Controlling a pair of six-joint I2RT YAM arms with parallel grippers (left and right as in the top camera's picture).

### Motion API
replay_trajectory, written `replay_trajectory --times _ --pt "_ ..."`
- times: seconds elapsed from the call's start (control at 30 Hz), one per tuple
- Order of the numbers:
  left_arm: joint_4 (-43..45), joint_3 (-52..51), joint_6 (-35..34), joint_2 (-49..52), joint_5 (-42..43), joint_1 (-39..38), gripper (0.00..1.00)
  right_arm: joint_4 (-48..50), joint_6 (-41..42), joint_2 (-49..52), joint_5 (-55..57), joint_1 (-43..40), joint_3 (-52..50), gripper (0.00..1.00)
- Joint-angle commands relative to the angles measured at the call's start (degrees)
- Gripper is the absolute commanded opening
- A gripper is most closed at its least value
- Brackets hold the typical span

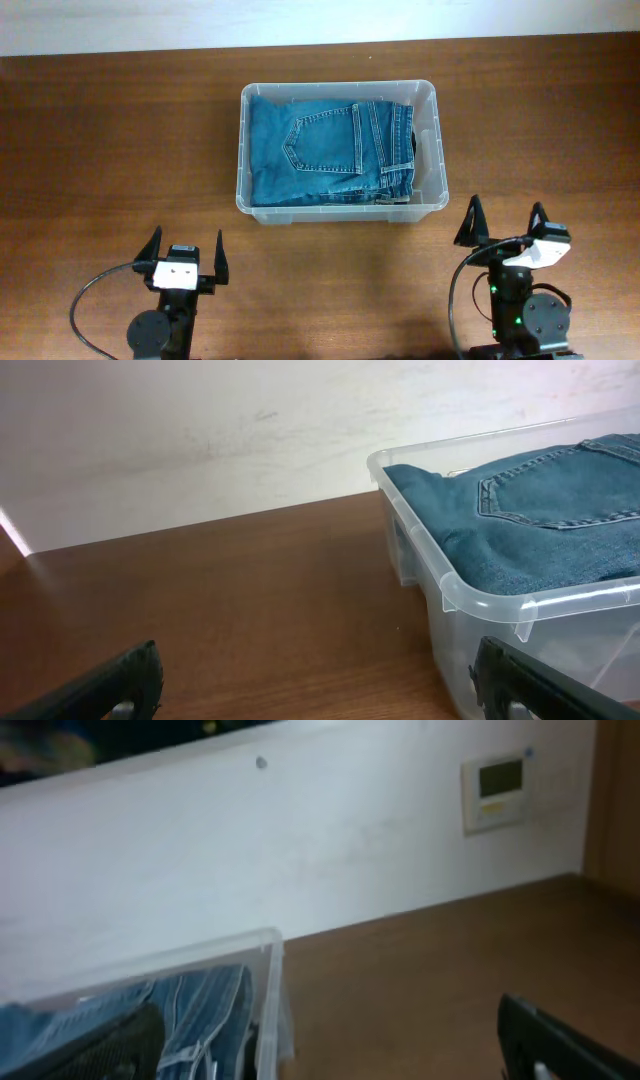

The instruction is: Pack container

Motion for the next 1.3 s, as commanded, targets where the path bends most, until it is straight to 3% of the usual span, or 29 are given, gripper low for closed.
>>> replay_trajectory --times 0.0,0.33,0.63,1.27 --pt "0.1 -0.5 0.8 -0.4 -0.2 0.3 0.99 1.4 -1.0 -2.8 -4.4 -1.6 -4.1 0.98" --pt "0.1 -0.5 0.7 -0.4 -0.2 0.3 1.0 0.8 -1.0 -7.5 -5.9 -1.8 -9.5 0.98" --pt "0.1 -0.5 0.7 -0.4 -0.2 0.3 1.0 -5.2 -8.5 -7.5 -6.9 -1.9 -9.5 0.98" --pt "0.1 -0.5 0.8 -0.4 -0.2 0.3 1.0 -5.2 -8.4 -7.5 -7.5 -1.8 -9.5 0.98"
